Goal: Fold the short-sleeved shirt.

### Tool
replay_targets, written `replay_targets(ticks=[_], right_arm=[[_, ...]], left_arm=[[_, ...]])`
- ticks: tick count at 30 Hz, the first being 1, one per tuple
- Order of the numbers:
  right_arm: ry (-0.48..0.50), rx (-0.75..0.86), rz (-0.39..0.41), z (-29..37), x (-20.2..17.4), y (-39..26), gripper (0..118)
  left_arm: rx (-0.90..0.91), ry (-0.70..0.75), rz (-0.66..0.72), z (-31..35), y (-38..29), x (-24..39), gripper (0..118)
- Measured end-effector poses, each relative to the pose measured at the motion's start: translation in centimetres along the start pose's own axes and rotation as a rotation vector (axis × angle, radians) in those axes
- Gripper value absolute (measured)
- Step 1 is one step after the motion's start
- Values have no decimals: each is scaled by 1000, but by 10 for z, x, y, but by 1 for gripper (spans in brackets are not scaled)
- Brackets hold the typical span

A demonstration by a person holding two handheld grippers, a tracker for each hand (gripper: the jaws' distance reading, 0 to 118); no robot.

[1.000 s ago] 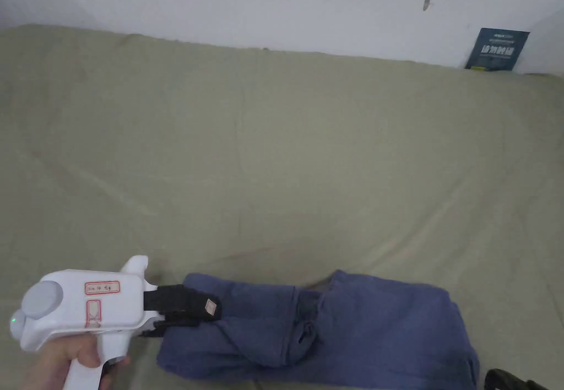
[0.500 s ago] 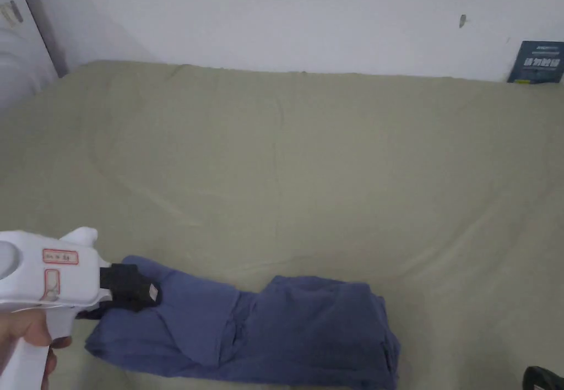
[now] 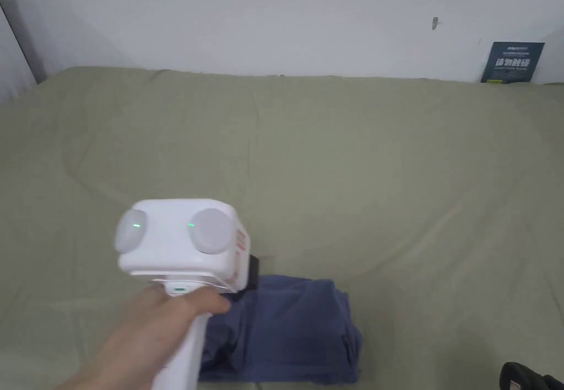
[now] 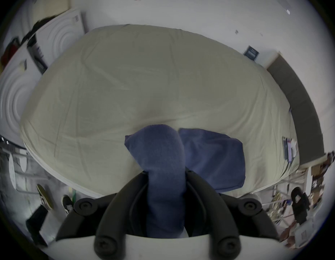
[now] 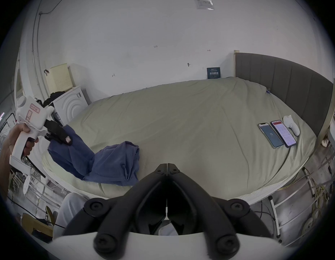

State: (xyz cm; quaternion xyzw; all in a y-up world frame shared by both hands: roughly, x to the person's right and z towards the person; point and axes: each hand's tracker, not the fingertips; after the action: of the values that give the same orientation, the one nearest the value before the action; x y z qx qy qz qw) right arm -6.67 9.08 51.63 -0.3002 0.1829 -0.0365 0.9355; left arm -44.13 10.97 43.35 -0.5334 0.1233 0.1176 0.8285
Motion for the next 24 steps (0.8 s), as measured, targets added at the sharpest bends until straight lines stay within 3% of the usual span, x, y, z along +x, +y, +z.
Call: replay_targets(ticks=[3,4,5,6,7,9,11,17,18,19,20,21,23,24], right_arm=[[-12,-3,-17,-1,4,-2,1],[-15,-4,-20,-1,5,-2,1],[-25,-2,-23,-1,5,-2,1],[-37,-7,-27,-1,5,-2,1],[-36,-9,-31,0,7,-2,1],[-44,-14,-47,1,11,-3,1],[-52,-18,-56,1,13,-4,1],[-43,-32,-49,-9,9,-2,1],[-42,-33,-39,-11,6,-2,1],[-42,-36,-35,-12,5,-1,1],[-37,-37,-34,-14,3,-1,1],[-28,-38,-36,-15,2,-1,1],[-25,-46,-38,-19,-1,0,1],[-22,-50,-36,-21,-3,-1,1]], left_arm=[[-25,-9,-36,-33,-2,47,18],[-27,-18,-51,-43,-5,63,25],[-10,-23,-72,-56,-7,77,50],[-8,-29,-93,-68,-10,88,91],[-38,-46,-119,-79,-11,96,118],[-35,-167,-139,-88,-15,112,110],[-48,-198,-93,-84,-17,108,111],[79,-385,-45,-7,-6,22,107],[96,-395,-18,-3,-6,2,100],[115,-425,15,-3,-7,-16,71],[109,-462,48,-11,-7,-32,25],[82,-494,72,-21,-5,-45,0],[96,-565,171,-39,-5,-65,0],[50,-604,156,-52,-6,-63,0]])
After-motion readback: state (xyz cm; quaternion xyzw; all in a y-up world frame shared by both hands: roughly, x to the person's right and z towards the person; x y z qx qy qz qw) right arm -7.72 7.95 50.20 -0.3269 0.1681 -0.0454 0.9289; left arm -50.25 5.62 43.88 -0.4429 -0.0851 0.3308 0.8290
